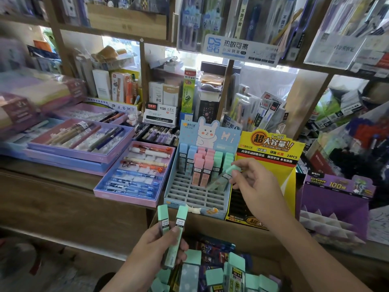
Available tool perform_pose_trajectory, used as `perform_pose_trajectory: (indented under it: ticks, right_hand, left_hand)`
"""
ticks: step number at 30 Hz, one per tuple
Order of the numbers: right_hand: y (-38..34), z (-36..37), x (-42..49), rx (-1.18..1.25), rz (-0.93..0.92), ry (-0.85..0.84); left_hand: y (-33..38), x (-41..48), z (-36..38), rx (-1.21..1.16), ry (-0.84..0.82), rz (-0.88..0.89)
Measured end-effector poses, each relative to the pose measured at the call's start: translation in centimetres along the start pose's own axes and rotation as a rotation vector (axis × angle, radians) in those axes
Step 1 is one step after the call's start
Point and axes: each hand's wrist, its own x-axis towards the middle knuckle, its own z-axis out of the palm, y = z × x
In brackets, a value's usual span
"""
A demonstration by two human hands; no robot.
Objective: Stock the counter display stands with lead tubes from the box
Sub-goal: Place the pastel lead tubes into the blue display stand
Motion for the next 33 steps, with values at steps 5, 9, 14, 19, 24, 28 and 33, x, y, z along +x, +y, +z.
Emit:
perform_pose_trajectory:
  ticks: [5,9,14,19,24,28,33]
  right_hand:
    - [-0.2,0.0,1.4,-0.091,-0.044,0.014]
    - [0.0,0.1,1.9,-0.134,-0.084,-0.019]
    - [0.6,0.3,2.2,-0.183,-0.108,-0.048]
    - [0.5,0.4,2.6,-0.204,-0.108,-0.05]
    - [0.1,0.4,3.2,-0.271,-0.126,-0.04]
    - [0.0,0.4,3.4,-0.307,-0.147,-0.041]
    - [-0.2,0.5,3.6,-0.343,-0.197,-0.033]
  left_hand:
    - [0.0,0.1,-0.2,-0.007,-0.004,-0.016]
    - [-0.1,0.3,-0.4,0.002,-0.004,-0.013]
    - [-0.2,0.4,-0.5,0.012,0.006,-0.003]
    - [-0.3,0.5,-0.4,0.014,0.015,0.004]
    - [-0.3,0.6,-0.5,0.024,0.008,0.0]
    - [-0.3,0.7,-0.5,0.025,0.004,-0.002]
    - [-0.4,0.6,-0.5,0.034,0.002,-0.006]
